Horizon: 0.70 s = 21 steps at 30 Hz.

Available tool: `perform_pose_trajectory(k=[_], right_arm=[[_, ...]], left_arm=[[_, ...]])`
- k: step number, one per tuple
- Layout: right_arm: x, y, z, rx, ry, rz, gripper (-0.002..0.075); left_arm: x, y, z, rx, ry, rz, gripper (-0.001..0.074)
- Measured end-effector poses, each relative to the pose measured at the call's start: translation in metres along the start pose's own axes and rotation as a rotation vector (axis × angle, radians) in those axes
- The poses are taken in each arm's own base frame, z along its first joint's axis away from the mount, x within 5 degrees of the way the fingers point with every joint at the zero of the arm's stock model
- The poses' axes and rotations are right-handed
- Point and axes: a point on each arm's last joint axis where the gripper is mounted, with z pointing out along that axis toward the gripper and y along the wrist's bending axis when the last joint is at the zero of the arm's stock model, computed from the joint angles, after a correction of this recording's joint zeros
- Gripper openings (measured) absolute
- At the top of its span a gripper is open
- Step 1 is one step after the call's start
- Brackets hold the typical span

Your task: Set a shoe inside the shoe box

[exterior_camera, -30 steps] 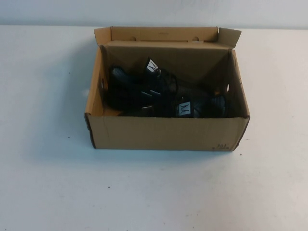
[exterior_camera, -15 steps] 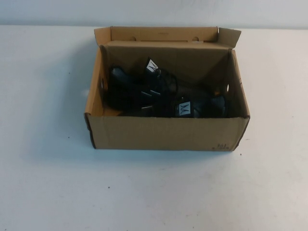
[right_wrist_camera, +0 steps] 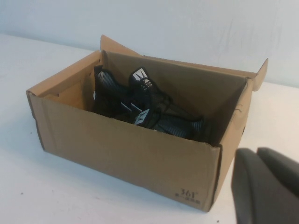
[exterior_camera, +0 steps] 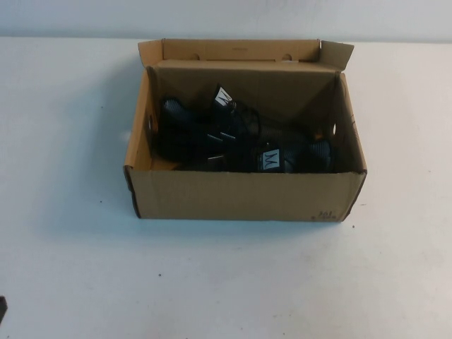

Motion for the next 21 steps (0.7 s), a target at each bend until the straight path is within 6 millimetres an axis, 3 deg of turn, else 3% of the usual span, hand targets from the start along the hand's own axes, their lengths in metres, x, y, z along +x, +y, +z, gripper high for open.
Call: perform_pose_trajectory(k=[5, 21], right_arm=[[0.000, 0.000, 0.000, 0.000, 0.000, 0.000, -0.0016], [0.000, 0.000, 0.000, 0.000, 0.001, 0.000, -0.0016]], left_arm=[[0.014, 0.001, -0.001, -0.018, 0.148, -0.047, -0.0001], [0.014, 0.010, -0.002, -0.185, 0.140, -0.263, -0.0001]])
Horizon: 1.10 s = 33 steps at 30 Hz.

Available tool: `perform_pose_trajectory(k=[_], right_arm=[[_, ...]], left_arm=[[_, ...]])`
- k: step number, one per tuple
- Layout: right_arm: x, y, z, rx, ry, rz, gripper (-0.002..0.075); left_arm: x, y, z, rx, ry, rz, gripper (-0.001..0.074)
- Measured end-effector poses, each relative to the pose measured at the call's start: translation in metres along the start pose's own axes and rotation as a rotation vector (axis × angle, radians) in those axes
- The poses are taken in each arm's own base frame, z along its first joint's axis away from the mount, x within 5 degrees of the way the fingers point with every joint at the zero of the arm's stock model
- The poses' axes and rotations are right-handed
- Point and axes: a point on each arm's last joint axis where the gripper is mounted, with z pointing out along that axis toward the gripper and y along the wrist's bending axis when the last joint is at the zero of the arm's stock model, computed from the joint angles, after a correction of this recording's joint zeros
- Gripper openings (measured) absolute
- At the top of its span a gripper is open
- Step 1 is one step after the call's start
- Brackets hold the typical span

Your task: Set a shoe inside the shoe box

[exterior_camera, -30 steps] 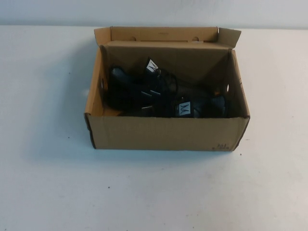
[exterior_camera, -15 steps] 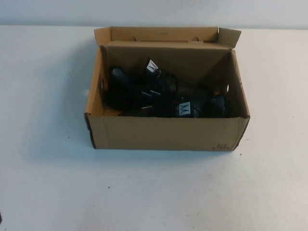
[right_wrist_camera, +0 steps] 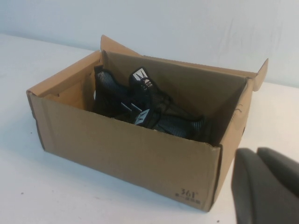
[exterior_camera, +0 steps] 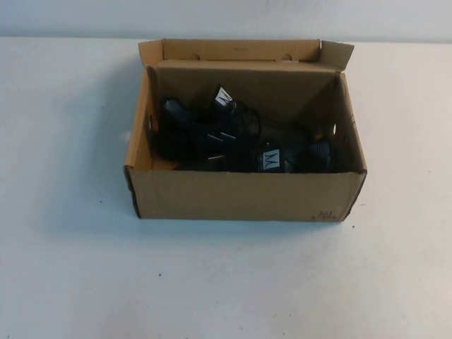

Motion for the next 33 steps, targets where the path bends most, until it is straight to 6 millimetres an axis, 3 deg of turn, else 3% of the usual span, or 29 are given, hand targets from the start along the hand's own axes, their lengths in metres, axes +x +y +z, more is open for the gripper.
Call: perform_pose_trajectory(k=[13, 24, 33], right_arm=[[0.0000, 0.0000, 0.0000, 0.000, 0.000, 0.000, -0.0016], [0.0000, 0.0000, 0.0000, 0.000, 0.000, 0.000, -0.0016], [0.0000, 0.0000, 0.0000, 0.000, 0.000, 0.000, -0.0016]], left_arm=[[-0.0067, -0.0050, -0.0003, 0.009, -0.079, 0.098, -0.0001], [0.0006, -0.0010, 0.0000, -0.034, 0.003, 0.096, -0.0001], [0.0011, -0.0039, -0.0001, 0.029, 0.008, 0.132, -0.0001]])
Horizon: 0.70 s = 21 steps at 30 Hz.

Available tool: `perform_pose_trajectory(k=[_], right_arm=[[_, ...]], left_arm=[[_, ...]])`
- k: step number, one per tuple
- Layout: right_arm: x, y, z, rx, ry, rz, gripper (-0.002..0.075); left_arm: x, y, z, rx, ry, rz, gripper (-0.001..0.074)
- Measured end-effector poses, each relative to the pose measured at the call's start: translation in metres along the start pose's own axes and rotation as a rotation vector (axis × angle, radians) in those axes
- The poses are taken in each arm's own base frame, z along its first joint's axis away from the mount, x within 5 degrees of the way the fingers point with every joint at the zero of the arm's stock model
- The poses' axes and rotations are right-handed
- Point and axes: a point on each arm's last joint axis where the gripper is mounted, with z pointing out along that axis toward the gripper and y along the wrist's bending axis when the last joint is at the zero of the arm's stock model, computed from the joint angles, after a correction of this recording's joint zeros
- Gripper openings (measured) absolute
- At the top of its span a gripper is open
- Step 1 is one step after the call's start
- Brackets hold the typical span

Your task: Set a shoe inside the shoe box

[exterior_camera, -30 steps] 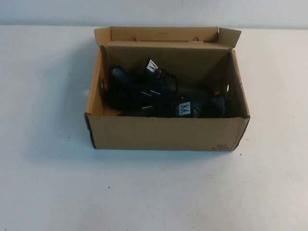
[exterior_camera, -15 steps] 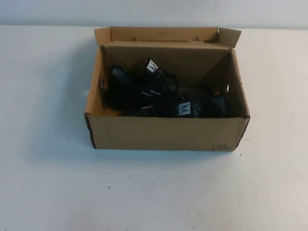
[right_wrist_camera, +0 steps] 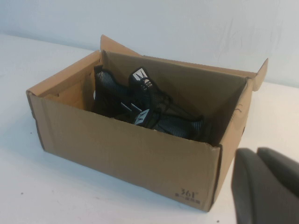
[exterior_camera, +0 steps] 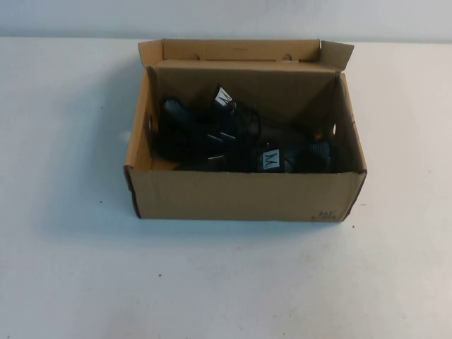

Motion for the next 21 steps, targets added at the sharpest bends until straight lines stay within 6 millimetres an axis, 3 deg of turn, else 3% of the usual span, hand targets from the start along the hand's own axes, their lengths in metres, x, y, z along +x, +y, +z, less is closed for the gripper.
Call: perform_pose_trajectory(k=[21], right_arm=[[0.0000, 0.0000, 0.0000, 0.000, 0.000, 0.000, -0.0016]], left_arm=[[0.0002, -0.0027, -0.0001, 0.045, 0.004, -0.073, -0.0001]])
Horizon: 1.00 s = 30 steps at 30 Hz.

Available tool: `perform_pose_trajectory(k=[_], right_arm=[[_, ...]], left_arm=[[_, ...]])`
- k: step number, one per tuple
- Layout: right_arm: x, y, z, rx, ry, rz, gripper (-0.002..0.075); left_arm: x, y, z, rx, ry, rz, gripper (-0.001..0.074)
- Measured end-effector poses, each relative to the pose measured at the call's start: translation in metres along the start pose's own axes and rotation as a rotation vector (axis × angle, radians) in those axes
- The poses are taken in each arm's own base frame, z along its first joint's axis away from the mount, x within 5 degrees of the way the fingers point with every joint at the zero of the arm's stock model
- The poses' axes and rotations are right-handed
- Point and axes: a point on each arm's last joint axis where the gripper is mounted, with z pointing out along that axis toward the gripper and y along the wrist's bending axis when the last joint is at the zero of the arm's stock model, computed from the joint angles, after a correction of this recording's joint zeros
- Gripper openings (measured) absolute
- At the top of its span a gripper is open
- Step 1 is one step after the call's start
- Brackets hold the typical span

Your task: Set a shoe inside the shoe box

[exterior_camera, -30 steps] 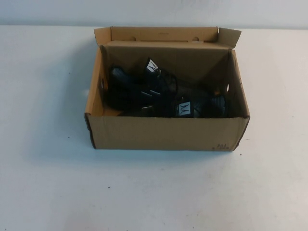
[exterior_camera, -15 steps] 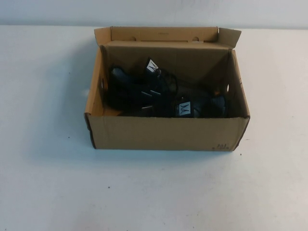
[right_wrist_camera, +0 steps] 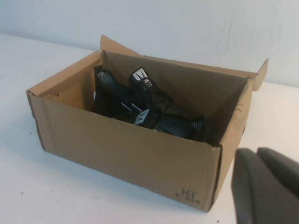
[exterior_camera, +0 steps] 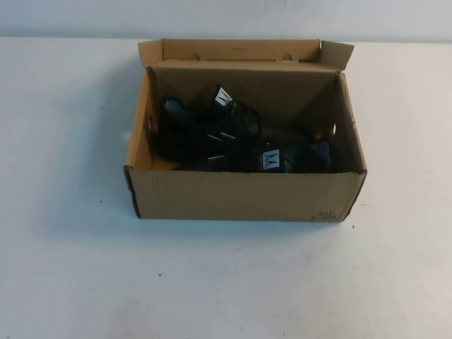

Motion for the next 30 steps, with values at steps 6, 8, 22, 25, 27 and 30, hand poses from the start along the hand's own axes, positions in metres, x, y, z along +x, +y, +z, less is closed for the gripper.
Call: perform_pose_trajectory(k=[6, 8, 22, 25, 27, 30], right_arm=[[0.000, 0.000, 0.000, 0.000, 0.000, 0.000, -0.0016], [0.000, 0.000, 0.000, 0.000, 0.000, 0.000, -0.0016], [0.039, -0.014, -0.018, 0.250, -0.159, -0.002, -0.0016], [0.066, -0.021, -0.012, 0.317, -0.128, 0.018, -0.0016], [0.079, -0.024, -0.009, 0.356, -0.093, 0.027, -0.0016], [0.089, -0.028, -0.007, 0.393, -0.056, 0.005, -0.0016]], left_arm=[[0.000, 0.000, 0.000, 0.000, 0.000, -0.001, -0.0001], [0.000, 0.000, 0.000, 0.000, 0.000, -0.001, -0.0001], [0.000, 0.000, 0.000, 0.001, 0.000, -0.002, -0.0001], [0.000, 0.000, 0.000, 0.001, 0.000, -0.002, -0.0001], [0.000, 0.000, 0.000, 0.001, 0.000, -0.002, -0.0001], [0.000, 0.000, 0.000, 0.001, 0.000, -0.002, -0.0001]])
